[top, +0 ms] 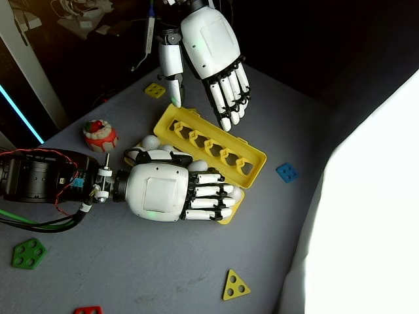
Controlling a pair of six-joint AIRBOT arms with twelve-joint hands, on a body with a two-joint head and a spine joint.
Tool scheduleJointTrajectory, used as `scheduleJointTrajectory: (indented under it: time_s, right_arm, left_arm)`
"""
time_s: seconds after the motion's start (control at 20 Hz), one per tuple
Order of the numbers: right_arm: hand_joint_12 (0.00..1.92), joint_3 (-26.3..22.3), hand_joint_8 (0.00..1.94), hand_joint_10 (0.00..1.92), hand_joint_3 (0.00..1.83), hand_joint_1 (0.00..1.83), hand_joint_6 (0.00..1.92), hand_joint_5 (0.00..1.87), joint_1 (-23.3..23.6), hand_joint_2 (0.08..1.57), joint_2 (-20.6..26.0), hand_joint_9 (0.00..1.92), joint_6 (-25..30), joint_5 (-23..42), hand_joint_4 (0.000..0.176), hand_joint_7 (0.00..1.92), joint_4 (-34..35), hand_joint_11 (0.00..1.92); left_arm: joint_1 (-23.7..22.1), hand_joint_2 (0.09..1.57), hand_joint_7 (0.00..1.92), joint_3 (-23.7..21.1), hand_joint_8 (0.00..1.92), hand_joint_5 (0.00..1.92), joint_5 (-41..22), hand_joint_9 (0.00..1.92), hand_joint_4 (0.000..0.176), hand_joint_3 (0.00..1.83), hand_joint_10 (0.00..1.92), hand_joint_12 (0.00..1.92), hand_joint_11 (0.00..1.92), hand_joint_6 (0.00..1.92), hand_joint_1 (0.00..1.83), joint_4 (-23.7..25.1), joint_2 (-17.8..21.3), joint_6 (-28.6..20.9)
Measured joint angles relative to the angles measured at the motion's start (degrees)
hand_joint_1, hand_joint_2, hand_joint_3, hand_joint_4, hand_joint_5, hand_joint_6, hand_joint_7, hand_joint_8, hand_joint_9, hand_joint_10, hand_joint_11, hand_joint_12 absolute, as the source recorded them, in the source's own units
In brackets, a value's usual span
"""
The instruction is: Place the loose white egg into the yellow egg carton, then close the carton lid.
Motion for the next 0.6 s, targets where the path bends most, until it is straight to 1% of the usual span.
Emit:
scheduleJointTrajectory:
  time_s: [0.05,0.15,0.2,0.3,0.35,0.4,0.45,0.55,0.6]
  right_arm:
    - [0.36,0.00,0.01,0.01,0.00,1.06,1.34,0.77,0.00,1.23,-0.11,0.16,0.00,-0.04,0.000,0.38,0.17,0.00]
    - [0.38,-0.02,0.01,0.01,0.00,1.06,1.34,0.77,0.00,1.23,-0.24,0.16,0.02,-0.07,0.000,0.39,0.63,0.00]
    - [0.37,0.00,0.01,0.01,0.00,1.08,1.32,0.78,0.00,1.22,-0.24,0.16,0.00,-0.04,0.000,0.39,0.90,0.00]
    - [0.37,0.09,0.01,0.01,0.00,1.07,1.32,0.78,0.00,1.22,-0.26,0.16,0.00,-0.02,0.000,0.39,1.27,0.00]
    - [0.38,0.33,0.01,0.01,0.00,1.07,1.32,0.78,-0.04,1.22,-0.39,0.17,0.02,0.00,0.000,0.40,1.46,0.00]
    - [0.33,0.35,0.00,0.01,0.00,1.06,1.33,0.78,-0.31,1.22,-0.44,0.16,0.02,0.24,0.000,0.40,1.49,0.00]
    - [0.31,0.35,0.00,0.01,0.00,1.06,1.33,0.78,-0.44,1.23,-0.55,0.16,0.02,0.33,0.000,0.40,1.55,0.00]
    - [0.34,0.35,0.01,0.01,0.00,1.05,1.35,0.77,-0.98,1.23,-0.72,0.17,0.00,0.33,0.000,0.41,1.49,0.00]
    - [0.37,0.35,0.00,0.01,0.00,1.05,1.34,0.77,-0.98,1.23,-0.72,0.18,0.00,0.42,0.000,0.41,1.31,0.00]
  left_arm:
    - [0.00,1.35,0.13,0.09,0.00,0.10,-0.02,0.16,0.026,0.00,0.01,0.67,0.00,0.01,0.16,0.02,0.00,0.00]
    - [-0.09,1.36,0.11,0.22,0.00,0.08,0.00,0.15,0.023,0.00,0.00,0.63,0.00,0.00,0.12,0.00,0.00,0.00]
    - [-0.09,1.36,0.11,0.22,0.00,0.08,0.00,0.15,0.025,0.00,0.00,0.62,0.00,0.00,0.13,-0.02,0.00,0.00]
    - [-0.09,1.36,0.12,0.22,0.00,0.10,0.00,0.15,0.025,0.00,0.00,0.62,0.00,0.01,0.13,-0.02,0.00,0.00]
    - [-0.09,1.36,0.11,0.22,0.00,0.08,0.00,0.14,0.028,0.00,0.00,0.63,0.00,0.00,0.10,-0.04,0.00,0.00]
    - [-0.09,1.36,0.12,0.22,0.00,0.09,0.00,0.15,0.032,0.00,0.00,0.62,0.00,0.00,0.11,-0.04,0.00,0.00]
    - [-0.07,1.36,0.12,0.22,0.00,0.08,0.02,0.14,0.034,0.00,0.00,0.60,0.00,0.00,0.12,-0.04,0.00,0.00]
    - [-0.07,1.36,0.11,0.22,0.00,0.07,0.02,0.12,0.029,0.00,0.00,0.54,0.00,0.00,0.14,-0.02,0.00,0.00]
    - [-0.07,1.36,0.12,0.22,0.00,0.10,0.02,0.14,0.017,0.00,0.01,0.60,0.00,0.01,0.13,-0.07,0.00,0.00]
